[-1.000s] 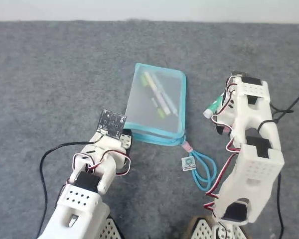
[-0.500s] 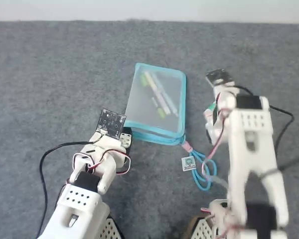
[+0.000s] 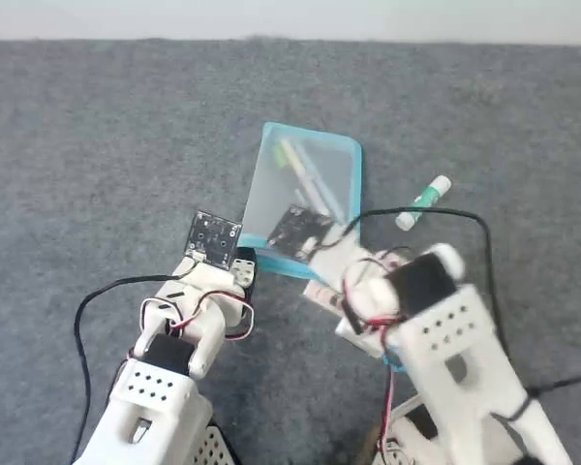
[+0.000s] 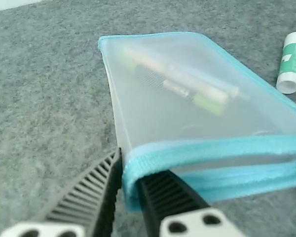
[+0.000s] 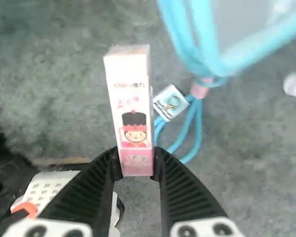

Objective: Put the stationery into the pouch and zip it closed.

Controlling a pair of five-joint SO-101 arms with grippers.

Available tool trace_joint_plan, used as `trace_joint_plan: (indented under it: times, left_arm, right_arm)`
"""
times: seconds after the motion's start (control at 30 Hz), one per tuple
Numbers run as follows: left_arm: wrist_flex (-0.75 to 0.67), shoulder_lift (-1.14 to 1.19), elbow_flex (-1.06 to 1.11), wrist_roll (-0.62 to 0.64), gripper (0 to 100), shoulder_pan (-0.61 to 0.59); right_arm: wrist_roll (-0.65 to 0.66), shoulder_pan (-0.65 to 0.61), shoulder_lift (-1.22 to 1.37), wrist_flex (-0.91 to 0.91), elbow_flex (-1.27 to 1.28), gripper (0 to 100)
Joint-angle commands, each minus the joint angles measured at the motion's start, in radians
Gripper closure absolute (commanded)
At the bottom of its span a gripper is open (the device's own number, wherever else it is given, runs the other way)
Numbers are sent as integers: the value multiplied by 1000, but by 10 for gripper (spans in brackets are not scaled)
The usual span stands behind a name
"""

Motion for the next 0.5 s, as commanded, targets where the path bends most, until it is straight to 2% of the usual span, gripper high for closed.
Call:
trace_joint_plan:
  times: [0.0,0.2,0.47]
  left_arm:
    - [-38,-21,-24,14,988,5]
    - [-38,-21,-24,14,988,5]
    - [-38,-21,-24,14,988,5]
  right_arm:
    - [-51,-25,124,-67,-12,993]
    - [-170,-25,355,-191,-71,993]
    - [-255,12,576,-179,-313,993]
